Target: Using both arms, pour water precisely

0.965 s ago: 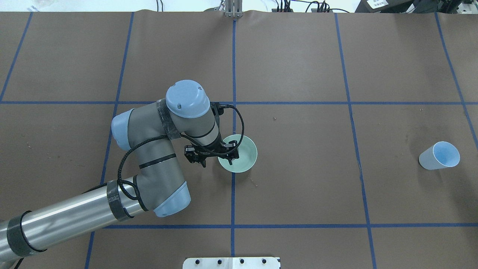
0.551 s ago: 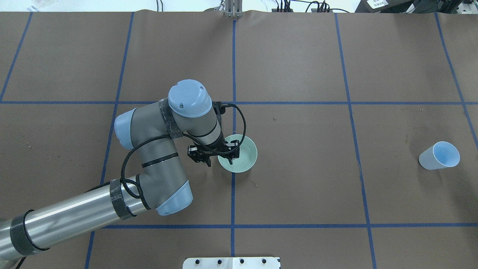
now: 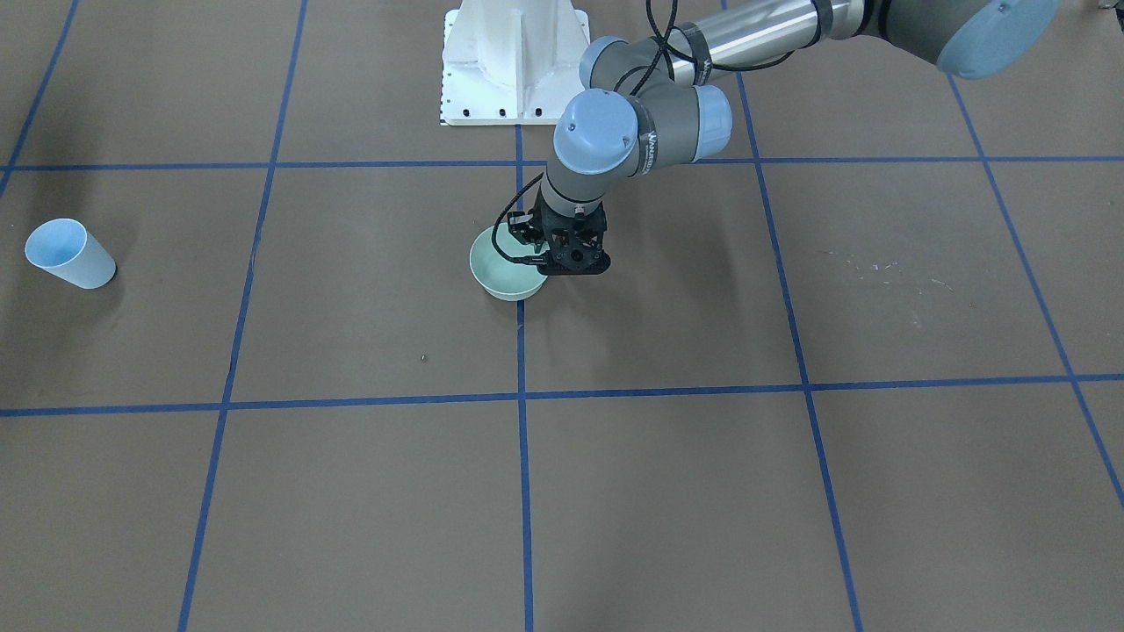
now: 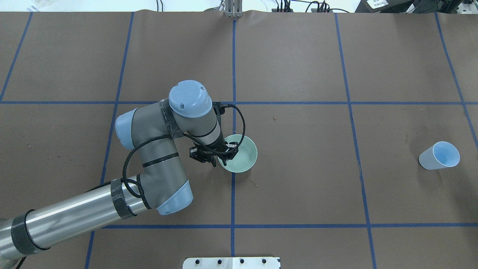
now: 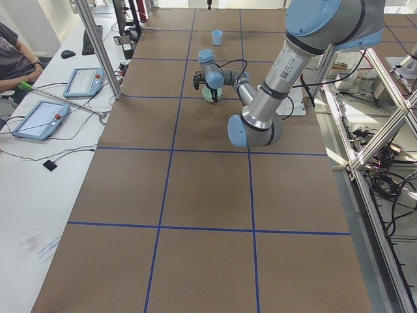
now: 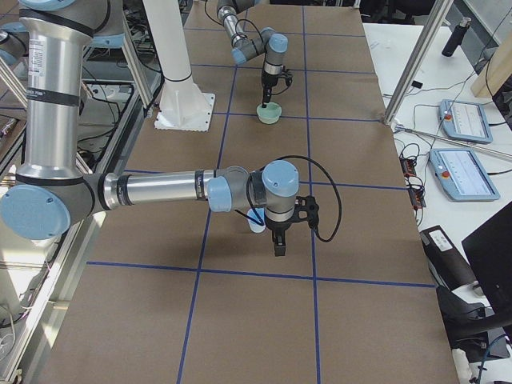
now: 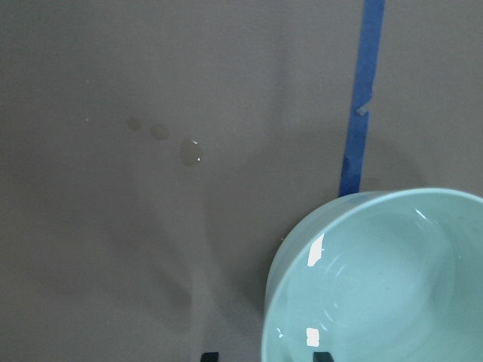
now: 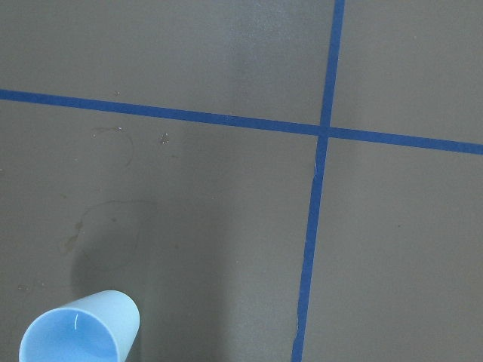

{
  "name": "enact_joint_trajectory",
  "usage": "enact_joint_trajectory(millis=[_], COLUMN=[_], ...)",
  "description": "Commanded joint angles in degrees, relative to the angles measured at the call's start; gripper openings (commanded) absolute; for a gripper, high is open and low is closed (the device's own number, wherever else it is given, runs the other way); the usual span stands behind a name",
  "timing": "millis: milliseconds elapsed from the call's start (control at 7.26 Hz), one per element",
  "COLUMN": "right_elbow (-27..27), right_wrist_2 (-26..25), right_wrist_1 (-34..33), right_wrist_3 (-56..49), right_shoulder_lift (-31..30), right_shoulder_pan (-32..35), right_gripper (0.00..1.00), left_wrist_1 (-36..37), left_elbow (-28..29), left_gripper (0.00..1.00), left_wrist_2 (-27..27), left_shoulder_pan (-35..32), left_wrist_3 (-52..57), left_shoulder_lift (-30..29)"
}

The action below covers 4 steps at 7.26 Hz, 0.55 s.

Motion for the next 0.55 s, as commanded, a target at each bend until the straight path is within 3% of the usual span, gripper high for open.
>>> enact_joint_trajectory(millis=[0, 413], right_elbow=[0.1, 0.1], right_wrist_2=[0.0, -0.4], right_wrist_1=[0.1, 0.3], right_wrist_3=[0.0, 0.0], right_shoulder_lift=[-0.1, 0.0], right_shoulder_pan=[0.0, 0.0], right_gripper=[0.99, 0.99], left_wrist_1=[0.0, 0.7], left_elbow=[0.0, -3.0], left_gripper=[0.0, 0.0], left_wrist_2=[0.0, -1.4], left_shoulder_pan=[-0.1, -4.7], left_wrist_3=[0.0, 0.3], left_shoulder_lift=[-0.1, 0.2])
